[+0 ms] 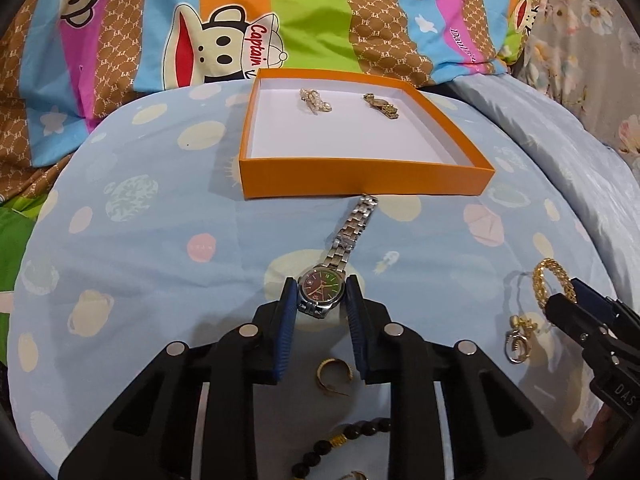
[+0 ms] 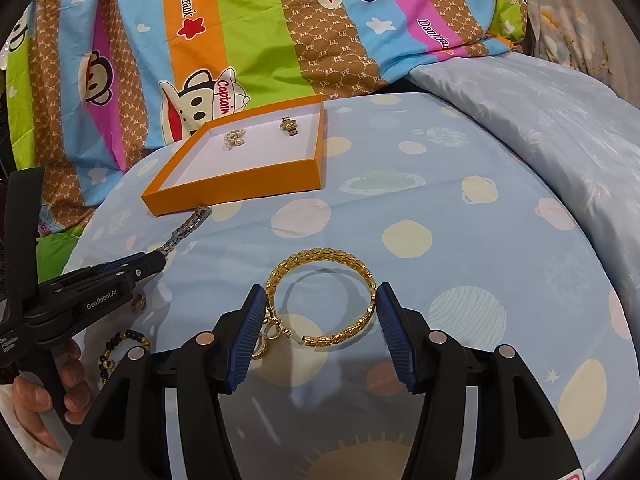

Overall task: Organize jewelry
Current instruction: 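Carry the silver watch and gold bangle into the orange box and release both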

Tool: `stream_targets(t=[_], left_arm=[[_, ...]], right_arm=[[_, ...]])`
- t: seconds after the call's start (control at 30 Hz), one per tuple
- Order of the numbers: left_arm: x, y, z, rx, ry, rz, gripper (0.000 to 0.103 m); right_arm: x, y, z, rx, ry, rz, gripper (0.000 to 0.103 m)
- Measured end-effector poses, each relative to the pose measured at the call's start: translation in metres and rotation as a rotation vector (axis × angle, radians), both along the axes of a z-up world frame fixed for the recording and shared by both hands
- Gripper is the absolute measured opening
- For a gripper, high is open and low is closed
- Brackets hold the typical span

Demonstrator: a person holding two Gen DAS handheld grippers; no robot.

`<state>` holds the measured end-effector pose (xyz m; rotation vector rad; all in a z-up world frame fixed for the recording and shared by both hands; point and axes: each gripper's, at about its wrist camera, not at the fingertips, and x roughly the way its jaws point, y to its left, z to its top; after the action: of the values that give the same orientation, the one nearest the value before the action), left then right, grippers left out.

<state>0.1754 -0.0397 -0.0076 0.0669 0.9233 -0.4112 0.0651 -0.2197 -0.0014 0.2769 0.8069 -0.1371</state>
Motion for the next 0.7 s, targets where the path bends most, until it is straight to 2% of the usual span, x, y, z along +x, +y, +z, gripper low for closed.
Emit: stream_targets(t=[0.2,0.4,0.63,0.67,0.7], left_arm=[[-0.013,0.001,0.017,-0.048,-0.001,-0.009,0.023],[-0.019,-0.001,0.052,-0.084,-0.044,-0.036,0.023],[0.003,-0.010,0.094,-0.099,-0.119,-0.058,0.021],[0.009,-0.012,0.099,-0.098,-0.135,-0.057,0.015],[0.016,-0.014,0.104,-0.095,-0.153,-0.056,0.015]], right_arm=[[0.000,0.002,0.009,0.004,-0.017,0.018,0.056],[0.007,0.004,0.026,0.033,-0.044,0.054,0.056],[0.041,0.001,0.056,0.018,-0.099,0.116,0.056],[0.049,0.000,0.060,0.011,-0.108,0.125,0.056],[0.058,0.000,0.065,0.005,-0.119,0.132,0.056]])
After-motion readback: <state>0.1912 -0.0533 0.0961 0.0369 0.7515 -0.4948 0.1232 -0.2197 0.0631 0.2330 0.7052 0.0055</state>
